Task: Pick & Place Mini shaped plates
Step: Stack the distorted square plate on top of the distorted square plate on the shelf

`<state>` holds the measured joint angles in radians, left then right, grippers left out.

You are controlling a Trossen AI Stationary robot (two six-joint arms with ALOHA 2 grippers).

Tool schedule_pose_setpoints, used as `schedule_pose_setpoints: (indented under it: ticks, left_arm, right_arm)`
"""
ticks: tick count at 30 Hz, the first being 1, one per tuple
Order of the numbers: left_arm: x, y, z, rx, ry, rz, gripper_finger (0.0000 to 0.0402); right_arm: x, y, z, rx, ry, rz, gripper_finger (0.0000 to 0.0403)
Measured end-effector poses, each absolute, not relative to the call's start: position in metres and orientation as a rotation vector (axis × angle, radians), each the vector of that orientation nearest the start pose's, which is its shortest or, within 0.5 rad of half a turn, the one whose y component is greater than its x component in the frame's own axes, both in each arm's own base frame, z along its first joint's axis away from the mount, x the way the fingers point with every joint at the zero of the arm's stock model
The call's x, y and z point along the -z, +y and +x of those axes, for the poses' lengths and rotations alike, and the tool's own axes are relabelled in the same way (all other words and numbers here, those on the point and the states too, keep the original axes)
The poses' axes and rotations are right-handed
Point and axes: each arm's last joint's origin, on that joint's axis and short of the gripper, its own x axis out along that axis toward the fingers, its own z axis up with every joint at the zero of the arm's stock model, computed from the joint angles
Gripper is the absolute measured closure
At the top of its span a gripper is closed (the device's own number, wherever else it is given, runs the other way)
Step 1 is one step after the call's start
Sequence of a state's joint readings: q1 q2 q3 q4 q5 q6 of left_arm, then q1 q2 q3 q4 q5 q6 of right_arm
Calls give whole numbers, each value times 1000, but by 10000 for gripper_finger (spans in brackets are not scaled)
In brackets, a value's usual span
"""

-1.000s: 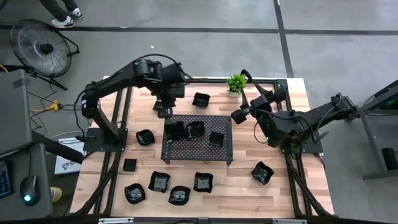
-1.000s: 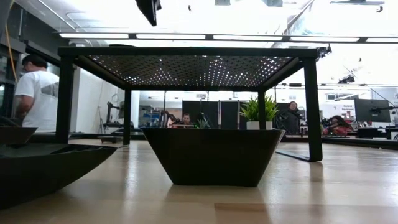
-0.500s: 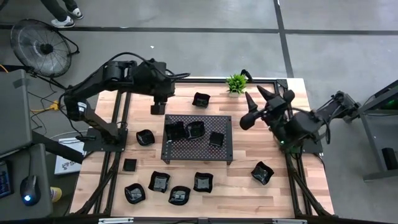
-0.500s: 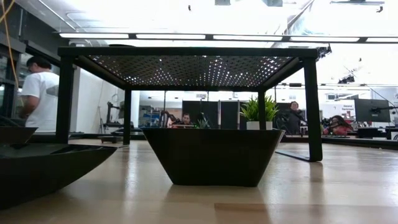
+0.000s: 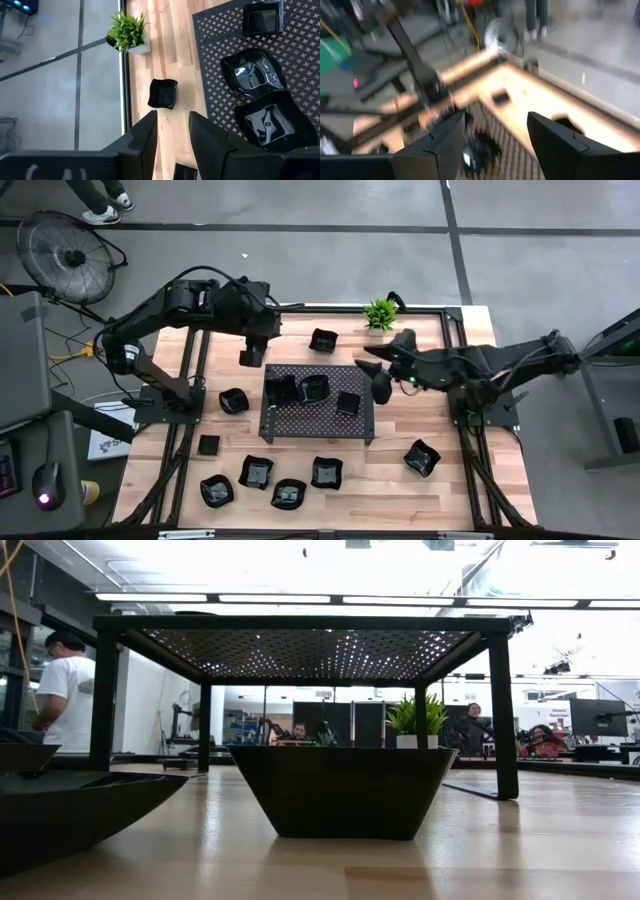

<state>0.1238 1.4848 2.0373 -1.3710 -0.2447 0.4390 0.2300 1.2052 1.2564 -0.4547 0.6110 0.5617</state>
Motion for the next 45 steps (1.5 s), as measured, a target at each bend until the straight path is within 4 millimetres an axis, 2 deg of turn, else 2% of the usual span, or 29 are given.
schedule_pose_setpoints:
  ticks: [5, 11, 15, 21, 27, 30, 38, 45]
  left_arm:
    - [-476, 36, 235, -151, 891, 469, 293]
    - [-476, 36, 233, -146, 900, 469, 293]
    - [-476, 36, 233, -145, 902, 469, 293]
    - [-476, 36, 233, -138, 904, 482, 293]
    - [-475, 36, 233, -134, 911, 485, 293]
    - [-475, 36, 234, -124, 910, 492, 293]
    - [-475, 35, 234, -104, 908, 498, 293]
    - [-475, 35, 234, -104, 908, 498, 293]
  right_arm:
    - [-369, 32, 242, 444, 462, 503, 192]
    - [-351, 42, 227, 388, 738, 687, 192]
    - [-347, 62, 217, 348, 847, 762, 192]
    - [-338, 103, 202, 334, 956, 837, 192]
    - [-304, 141, 188, 415, 1144, 893, 192]
    - [-286, 152, 180, 486, 1215, 933, 192]
    - [-243, 158, 158, 752, 1385, 1095, 192]
    - [-210, 146, 148, 793, 1452, 962, 192]
